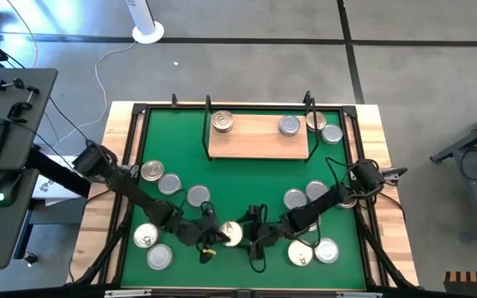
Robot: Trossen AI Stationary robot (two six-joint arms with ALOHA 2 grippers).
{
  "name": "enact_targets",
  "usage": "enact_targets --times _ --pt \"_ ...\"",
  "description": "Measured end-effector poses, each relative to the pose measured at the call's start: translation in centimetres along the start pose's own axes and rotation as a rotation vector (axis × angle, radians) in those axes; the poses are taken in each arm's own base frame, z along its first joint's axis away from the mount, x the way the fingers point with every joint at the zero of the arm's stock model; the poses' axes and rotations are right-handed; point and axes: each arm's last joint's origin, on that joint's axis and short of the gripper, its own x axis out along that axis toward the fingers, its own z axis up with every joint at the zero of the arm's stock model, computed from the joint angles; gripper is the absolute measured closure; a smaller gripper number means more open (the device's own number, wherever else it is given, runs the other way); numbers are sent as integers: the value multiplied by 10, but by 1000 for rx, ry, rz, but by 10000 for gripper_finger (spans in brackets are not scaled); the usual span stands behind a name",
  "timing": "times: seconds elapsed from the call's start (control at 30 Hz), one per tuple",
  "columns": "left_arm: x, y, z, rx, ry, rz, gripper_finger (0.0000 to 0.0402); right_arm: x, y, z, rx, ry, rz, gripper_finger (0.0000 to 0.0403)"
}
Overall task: Stack canned seafood by type on shelf
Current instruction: Put the blue/pink tuna can on the shelf
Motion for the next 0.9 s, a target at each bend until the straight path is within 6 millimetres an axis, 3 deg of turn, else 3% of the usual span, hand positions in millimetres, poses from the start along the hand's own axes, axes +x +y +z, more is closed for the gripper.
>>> enact_targets --times 0.13,0.3,0.47,0.9 --pt "-17 -7 2 -61 118 25 402 -1 1 -2 2 7 -21 29" --pt "-26 3 -10 -84 159 205 402 -2 4 -2 -2 0 -28 29" --pt "-9 19 -15 -120 49 327 402 -1 2 -2 44 1 -14 29" --pt "32 42 -20 -141 -52 312 402 12 0 -6 85 -57 56 28"
